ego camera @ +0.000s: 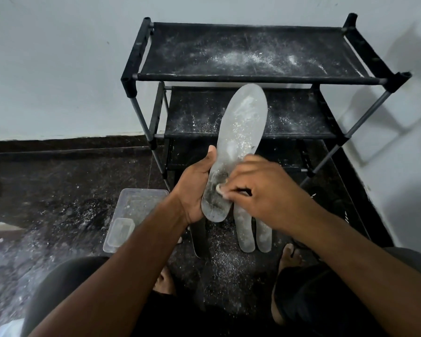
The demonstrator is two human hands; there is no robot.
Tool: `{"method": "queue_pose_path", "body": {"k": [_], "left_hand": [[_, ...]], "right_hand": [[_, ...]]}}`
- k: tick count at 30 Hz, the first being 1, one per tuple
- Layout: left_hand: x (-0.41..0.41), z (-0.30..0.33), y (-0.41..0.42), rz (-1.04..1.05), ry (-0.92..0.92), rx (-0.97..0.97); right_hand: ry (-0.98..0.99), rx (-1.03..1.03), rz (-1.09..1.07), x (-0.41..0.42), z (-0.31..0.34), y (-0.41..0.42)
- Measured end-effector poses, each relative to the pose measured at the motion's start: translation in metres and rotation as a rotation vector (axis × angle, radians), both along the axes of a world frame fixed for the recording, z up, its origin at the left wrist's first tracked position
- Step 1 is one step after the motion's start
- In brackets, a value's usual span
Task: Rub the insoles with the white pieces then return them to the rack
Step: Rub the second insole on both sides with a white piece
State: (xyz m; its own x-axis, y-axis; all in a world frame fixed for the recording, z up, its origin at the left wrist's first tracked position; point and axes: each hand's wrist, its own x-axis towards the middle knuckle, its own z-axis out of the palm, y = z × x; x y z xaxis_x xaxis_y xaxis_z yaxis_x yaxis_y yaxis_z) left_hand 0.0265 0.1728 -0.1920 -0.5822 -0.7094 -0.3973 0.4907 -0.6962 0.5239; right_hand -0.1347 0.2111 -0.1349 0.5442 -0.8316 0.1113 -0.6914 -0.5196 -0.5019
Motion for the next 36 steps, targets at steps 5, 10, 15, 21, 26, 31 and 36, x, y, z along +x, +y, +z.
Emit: {"method": "queue_pose_path", "body": {"k": [5, 10, 15, 21, 26, 31, 36], "left_hand": [[-0.002, -0.001, 0.000, 0.009, 0.014, 0.008], [-0.002, 0.002, 0.000, -0.015, 0.025, 0.004], [0.002, 0.002, -0.002, 0.022, 0.023, 0.021], [-0.002, 0.003, -0.001, 0.003, -0.009, 0.028], [0.003, 0.003, -0.001, 0.008, 0.009, -0.003], [-0.003, 0.009, 0.001, -0.002, 0.008, -0.006], [0.003, 0.005, -0.001, 0.027, 0.035, 0.016]], "right_hand": [[0.004, 0.106, 0.140, 0.015, -0.007, 0.011], [-0.106, -0.023, -0.005, 0.012, -0.003, 0.000], [-0.092, 0.070, 0.172, 0.026, -0.009, 0.007], [-0.099, -0.080, 0.039, 0.022, -0.003, 0.002], [-0.032, 0.059, 0.199, 0.026, -0.013, 0.008], [-0.138, -0.075, 0.046, 0.028, -0.002, 0.006], [0.017, 0.100, 0.171, 0.024, -0.009, 0.005]]}}
